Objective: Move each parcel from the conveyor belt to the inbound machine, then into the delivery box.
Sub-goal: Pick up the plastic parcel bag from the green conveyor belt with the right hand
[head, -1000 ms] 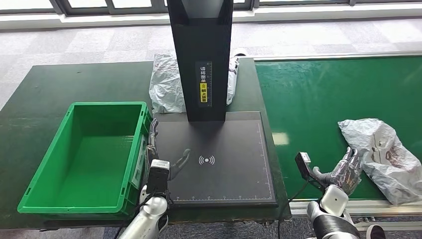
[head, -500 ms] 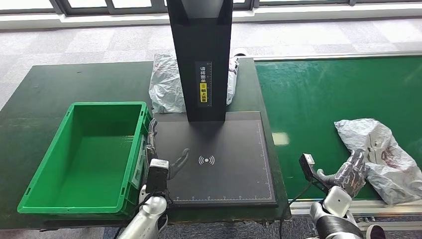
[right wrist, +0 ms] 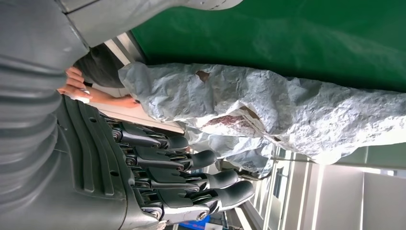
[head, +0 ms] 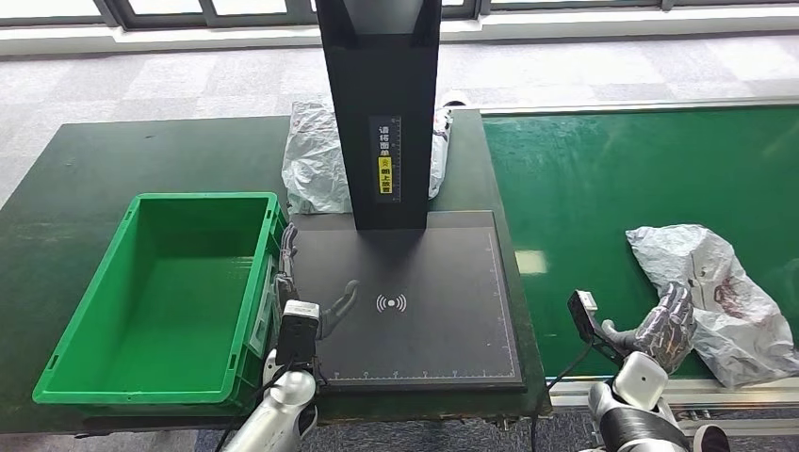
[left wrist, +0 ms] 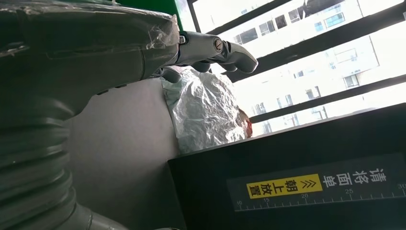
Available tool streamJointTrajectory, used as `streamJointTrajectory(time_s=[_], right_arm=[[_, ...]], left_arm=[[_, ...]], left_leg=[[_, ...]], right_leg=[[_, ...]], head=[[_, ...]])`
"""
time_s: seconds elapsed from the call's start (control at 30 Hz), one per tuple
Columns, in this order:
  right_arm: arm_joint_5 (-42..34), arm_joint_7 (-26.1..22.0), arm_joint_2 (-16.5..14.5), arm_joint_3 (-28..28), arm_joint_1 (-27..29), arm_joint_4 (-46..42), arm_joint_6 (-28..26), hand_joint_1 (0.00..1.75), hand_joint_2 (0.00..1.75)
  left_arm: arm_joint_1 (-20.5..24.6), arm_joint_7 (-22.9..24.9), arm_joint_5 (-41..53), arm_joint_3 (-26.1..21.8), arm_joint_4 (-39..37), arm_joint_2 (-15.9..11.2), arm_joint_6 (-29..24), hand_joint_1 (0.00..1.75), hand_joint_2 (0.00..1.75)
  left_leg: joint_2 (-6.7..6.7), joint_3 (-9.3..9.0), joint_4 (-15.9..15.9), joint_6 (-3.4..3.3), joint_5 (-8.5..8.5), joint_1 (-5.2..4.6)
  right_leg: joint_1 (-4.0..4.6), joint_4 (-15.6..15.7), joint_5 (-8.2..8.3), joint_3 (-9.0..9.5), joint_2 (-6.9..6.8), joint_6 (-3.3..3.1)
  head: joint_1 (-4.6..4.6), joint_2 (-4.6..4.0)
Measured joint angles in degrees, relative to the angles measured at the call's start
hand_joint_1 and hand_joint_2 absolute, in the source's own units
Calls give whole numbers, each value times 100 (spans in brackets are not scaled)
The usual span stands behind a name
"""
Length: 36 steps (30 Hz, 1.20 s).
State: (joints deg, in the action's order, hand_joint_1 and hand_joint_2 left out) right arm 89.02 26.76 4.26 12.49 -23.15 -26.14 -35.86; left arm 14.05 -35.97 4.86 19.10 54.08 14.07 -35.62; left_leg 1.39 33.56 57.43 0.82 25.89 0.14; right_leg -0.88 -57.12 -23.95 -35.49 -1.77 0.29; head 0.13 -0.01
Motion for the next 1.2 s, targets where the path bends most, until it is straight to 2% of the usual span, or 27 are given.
streamJointTrajectory(time_s=[0.5,1.2], right_arm=[[2,235,0,-46,-81,0,195,0,175],[4,253,0,-51,-79,0,221,0,175]], left_arm=[[-13,214,226,-144,187,-34,121,0,175],[-34,250,249,-157,277,-38,151,0,175]], left_leg=[[-2,1,0,-1,0,0],[-2,0,0,-1,0,0]], right_leg=[[0,0,0,0,-2,0],[0,0,0,0,-1,0]], head=[[0,0],[0,0]])
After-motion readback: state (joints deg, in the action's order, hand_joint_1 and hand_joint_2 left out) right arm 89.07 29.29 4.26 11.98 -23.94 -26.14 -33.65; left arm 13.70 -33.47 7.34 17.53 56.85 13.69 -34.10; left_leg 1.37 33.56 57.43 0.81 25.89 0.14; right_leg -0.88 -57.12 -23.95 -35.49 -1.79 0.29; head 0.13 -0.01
